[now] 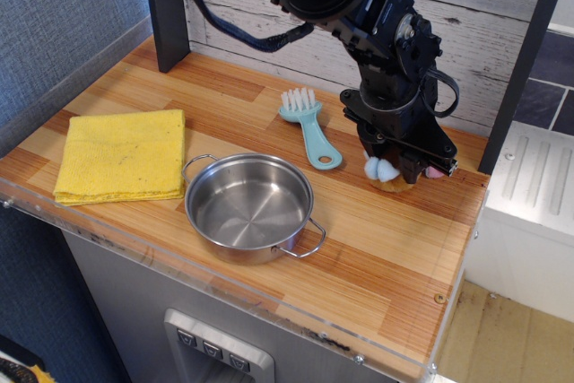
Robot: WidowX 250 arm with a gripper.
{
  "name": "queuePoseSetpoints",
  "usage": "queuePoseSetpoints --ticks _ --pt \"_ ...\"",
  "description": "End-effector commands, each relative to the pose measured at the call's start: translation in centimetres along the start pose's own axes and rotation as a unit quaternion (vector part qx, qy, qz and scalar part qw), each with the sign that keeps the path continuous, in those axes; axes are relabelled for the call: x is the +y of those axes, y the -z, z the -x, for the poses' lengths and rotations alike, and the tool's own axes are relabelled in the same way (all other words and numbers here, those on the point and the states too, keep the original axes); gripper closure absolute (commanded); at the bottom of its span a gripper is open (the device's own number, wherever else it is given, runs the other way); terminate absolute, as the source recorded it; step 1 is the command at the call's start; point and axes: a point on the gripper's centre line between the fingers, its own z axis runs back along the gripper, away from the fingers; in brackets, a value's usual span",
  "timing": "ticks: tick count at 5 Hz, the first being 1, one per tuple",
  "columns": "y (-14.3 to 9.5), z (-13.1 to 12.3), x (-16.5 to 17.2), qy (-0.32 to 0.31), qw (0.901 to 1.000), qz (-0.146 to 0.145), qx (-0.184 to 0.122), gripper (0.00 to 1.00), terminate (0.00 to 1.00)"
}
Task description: Move flush toy to the top-left corner
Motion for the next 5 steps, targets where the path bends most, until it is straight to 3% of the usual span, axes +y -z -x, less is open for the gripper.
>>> queuePoseSetpoints --ticks 1,2,4,5 --pt "-2.9 -2.0 0.1 0.019 0.9996 0.006 -0.022 1.0 0.0" --pt "-5.4 -3.1 0.5 0.017 0.9993 -0.001 -0.032 1.0 0.0" --pt "-13.0 -3.5 2.0 0.009 0.9975 -0.005 -0.07 1.0 0.0" --pt "-16.6 -3.0 4.1 -0.018 0.9976 -0.021 -0.063 1.0 0.0"
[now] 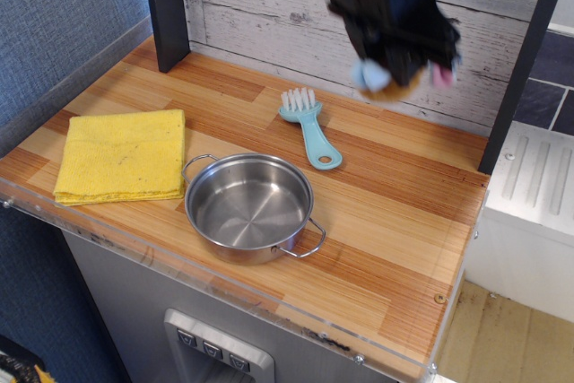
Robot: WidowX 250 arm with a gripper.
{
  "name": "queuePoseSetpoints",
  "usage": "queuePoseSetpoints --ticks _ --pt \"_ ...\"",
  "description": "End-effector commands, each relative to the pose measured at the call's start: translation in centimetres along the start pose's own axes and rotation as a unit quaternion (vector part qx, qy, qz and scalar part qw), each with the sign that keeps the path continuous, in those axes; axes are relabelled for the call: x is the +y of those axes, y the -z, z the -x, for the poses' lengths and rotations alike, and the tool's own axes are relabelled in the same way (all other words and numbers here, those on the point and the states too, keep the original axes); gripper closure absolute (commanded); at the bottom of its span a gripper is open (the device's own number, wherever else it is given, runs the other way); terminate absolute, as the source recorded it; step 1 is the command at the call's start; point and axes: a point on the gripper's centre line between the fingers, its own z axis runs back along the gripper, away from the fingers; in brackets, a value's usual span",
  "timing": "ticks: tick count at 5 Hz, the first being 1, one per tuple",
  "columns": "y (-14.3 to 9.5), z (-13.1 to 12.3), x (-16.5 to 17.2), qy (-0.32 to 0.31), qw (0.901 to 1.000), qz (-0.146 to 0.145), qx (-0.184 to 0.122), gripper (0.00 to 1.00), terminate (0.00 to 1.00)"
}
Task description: Move flush toy to the top-left corner
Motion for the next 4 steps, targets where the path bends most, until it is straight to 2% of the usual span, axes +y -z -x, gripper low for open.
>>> queuePoseSetpoints --ticks 1,2,3,4 --pt "-6.7 0.7 5.9 -0.049 0.9977 -0.046 0.013 1.0 0.0" --pt "-6.7 2.5 9.3 -0.07 0.9919 -0.087 0.061 1.0 0.0" --pt "-6.0 4.1 12.1 -0.1 0.9854 -0.11 0.083 1.0 0.0" --pt "-4.2 5.2 13.6 -0.135 0.9791 -0.126 0.085 1.0 0.0"
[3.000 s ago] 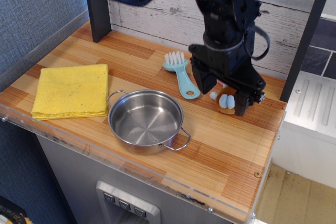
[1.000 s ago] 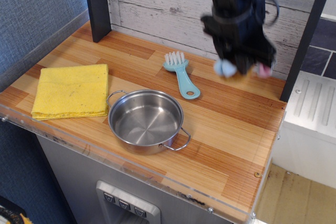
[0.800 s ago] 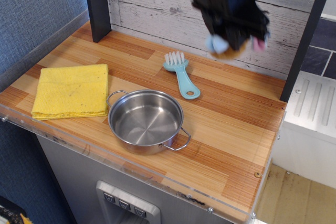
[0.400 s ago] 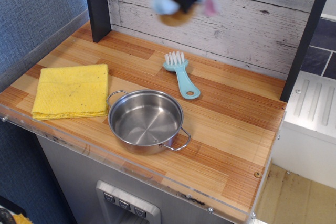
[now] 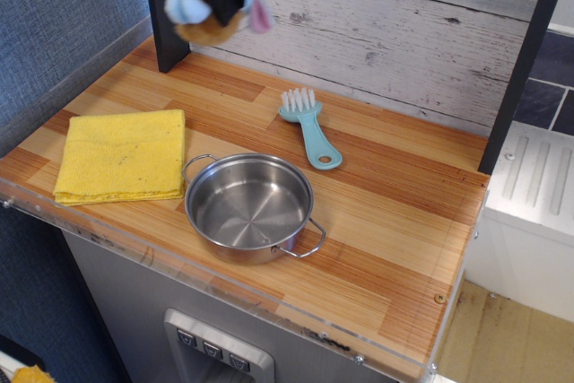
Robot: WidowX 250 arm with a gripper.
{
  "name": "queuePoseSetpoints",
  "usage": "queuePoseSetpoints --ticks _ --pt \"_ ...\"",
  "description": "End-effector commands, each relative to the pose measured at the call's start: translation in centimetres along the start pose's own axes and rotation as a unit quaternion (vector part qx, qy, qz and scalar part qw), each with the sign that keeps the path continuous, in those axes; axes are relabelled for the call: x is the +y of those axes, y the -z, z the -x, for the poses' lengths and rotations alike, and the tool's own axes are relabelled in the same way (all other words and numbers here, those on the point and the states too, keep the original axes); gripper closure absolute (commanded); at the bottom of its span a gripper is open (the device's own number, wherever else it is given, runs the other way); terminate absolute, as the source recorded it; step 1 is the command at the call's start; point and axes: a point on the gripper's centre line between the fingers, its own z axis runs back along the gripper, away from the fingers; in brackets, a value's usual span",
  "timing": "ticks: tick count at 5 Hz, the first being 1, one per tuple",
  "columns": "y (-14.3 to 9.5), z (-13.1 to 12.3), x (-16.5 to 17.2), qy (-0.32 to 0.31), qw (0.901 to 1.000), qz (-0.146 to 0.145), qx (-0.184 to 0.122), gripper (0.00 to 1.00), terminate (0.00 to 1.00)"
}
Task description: Move flush toy to the top-left corner
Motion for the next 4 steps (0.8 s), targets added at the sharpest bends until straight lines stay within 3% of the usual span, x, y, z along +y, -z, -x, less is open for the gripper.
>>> queuePoseSetpoints --ticks 1,4 --pt "2.4 -1.2 2.7 -0.048 0.9981 -0.038 -0.003 1.0 0.0" --pt "9.2 -2.4 4.2 -0.1 0.9925 -0.064 0.029 1.0 0.0"
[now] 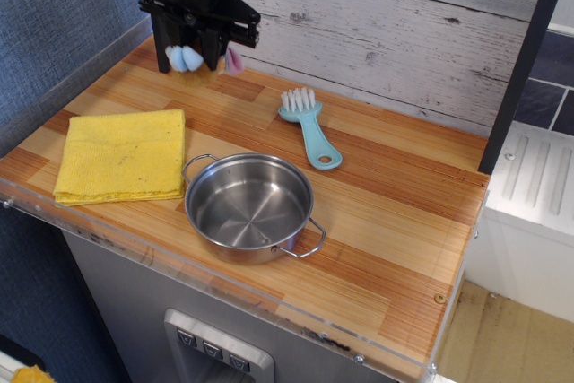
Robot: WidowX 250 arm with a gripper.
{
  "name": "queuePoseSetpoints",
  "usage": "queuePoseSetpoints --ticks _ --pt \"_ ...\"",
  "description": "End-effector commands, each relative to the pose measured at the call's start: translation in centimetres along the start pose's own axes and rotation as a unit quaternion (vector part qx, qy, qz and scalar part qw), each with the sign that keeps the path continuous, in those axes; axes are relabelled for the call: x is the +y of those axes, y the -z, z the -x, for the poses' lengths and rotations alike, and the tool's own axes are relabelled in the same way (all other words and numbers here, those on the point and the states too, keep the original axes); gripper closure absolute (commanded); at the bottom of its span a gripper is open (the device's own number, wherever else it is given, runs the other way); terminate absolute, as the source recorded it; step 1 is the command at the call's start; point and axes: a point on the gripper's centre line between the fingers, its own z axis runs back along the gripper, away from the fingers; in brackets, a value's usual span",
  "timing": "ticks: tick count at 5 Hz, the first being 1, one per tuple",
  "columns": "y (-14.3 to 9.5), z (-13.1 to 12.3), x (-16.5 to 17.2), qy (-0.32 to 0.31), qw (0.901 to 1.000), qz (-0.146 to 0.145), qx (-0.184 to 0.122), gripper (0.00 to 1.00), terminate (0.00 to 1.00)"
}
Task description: Move flush toy to the top-left corner
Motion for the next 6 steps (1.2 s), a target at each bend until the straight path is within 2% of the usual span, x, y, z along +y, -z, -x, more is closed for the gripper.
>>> queuePoseSetpoints --ticks 1,2,3,4,5,6 --pt "1.1 -2.1 0.6 -0.017 0.9997 -0.006 -0.016 1.0 0.0" --pt "2.6 -2.1 -0.1 -0.019 0.9998 -0.002 -0.009 1.0 0.0" --pt "3.7 -1.5 -0.8 -0.018 0.9996 0.022 -0.003 1.0 0.0" --pt "3.9 -1.1 -0.8 -0.018 0.9996 0.022 -0.001 1.0 0.0" --pt "3.6 -1.4 0.2 -0.015 0.9997 0.018 0.009 0.0 0.0" --pt "3.8 -1.3 0.7 -0.019 0.9995 0.025 -0.001 0.0 0.0"
